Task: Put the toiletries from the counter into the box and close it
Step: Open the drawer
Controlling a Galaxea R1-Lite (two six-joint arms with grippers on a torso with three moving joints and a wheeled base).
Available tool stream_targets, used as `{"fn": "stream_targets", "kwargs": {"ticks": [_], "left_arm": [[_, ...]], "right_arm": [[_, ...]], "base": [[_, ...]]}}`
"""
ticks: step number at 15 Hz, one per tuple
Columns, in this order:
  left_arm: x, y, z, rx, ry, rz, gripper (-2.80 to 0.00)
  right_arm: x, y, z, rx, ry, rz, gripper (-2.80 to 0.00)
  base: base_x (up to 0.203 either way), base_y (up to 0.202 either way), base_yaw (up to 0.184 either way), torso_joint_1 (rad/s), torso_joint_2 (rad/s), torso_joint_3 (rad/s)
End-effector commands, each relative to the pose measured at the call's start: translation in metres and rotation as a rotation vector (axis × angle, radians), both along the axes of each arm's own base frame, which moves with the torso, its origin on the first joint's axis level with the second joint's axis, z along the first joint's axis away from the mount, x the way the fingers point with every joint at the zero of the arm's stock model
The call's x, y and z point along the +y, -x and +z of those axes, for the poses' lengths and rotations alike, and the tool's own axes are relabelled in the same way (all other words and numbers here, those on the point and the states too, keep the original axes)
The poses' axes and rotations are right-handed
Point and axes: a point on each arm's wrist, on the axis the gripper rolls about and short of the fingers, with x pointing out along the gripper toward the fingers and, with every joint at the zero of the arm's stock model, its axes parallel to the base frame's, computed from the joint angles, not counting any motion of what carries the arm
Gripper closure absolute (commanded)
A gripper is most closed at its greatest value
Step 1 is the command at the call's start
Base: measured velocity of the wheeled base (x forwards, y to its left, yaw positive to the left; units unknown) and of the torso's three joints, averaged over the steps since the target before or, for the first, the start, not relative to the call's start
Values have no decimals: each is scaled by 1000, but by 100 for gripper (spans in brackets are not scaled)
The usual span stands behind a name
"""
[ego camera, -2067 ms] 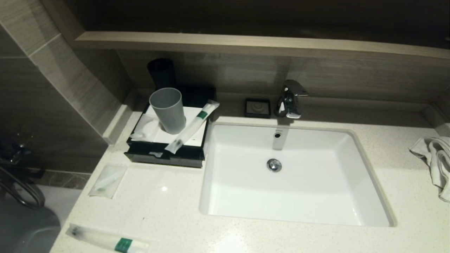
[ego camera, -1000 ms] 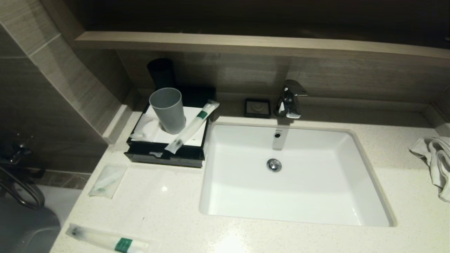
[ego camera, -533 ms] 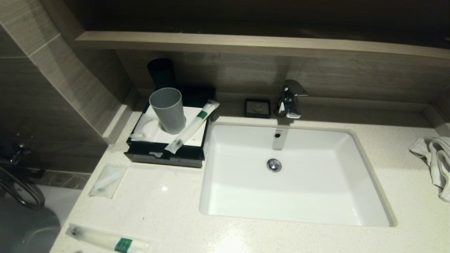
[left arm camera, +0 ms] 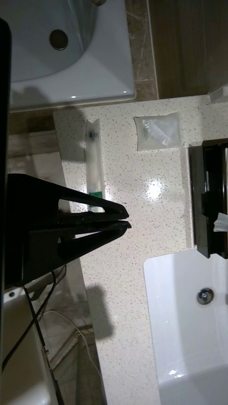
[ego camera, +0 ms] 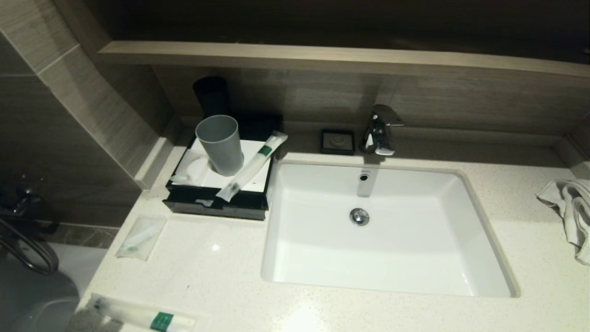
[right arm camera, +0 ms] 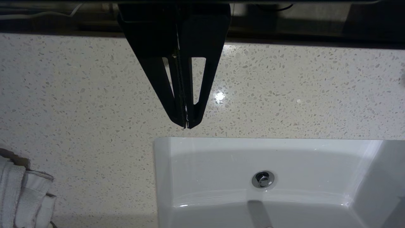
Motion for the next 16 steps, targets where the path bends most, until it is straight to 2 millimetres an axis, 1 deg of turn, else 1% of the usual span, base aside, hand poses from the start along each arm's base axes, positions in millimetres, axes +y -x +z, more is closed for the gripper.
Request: {"fn": "stream_targets", "kwargs": {"ticks": [1, 4, 7, 10, 13, 16], "left_arm": [[0, -33, -3, 98, -41, -25, 0], [-1, -65, -5, 128, -57, -48, 0], [-10, -99, -14, 141, -47, -102, 0], [-27, -121, -21, 133, -52, -113, 0], [-47, -140, -29, 146, -57, -68, 0], [-62, -162, -41, 174, -72, 12, 0]], "right_arm": [[0, 0, 0, 0, 0, 0, 0], [0, 0, 0, 0, -1, 0, 0], [0, 0, 0, 0, -1, 0, 0], [0, 0, 0, 0, 1, 0, 0], [0, 0, 0, 0, 0, 0, 0], [0, 0, 0, 0, -1, -1, 0]], "base": [[0, 0, 0, 0, 0, 0], [0, 0, 0, 0, 0, 0], [0, 0, 0, 0, 0, 0], [0, 0, 0, 0, 0, 0], [0, 0, 0, 0, 0, 0], [0, 0, 0, 0, 0, 0]]}}
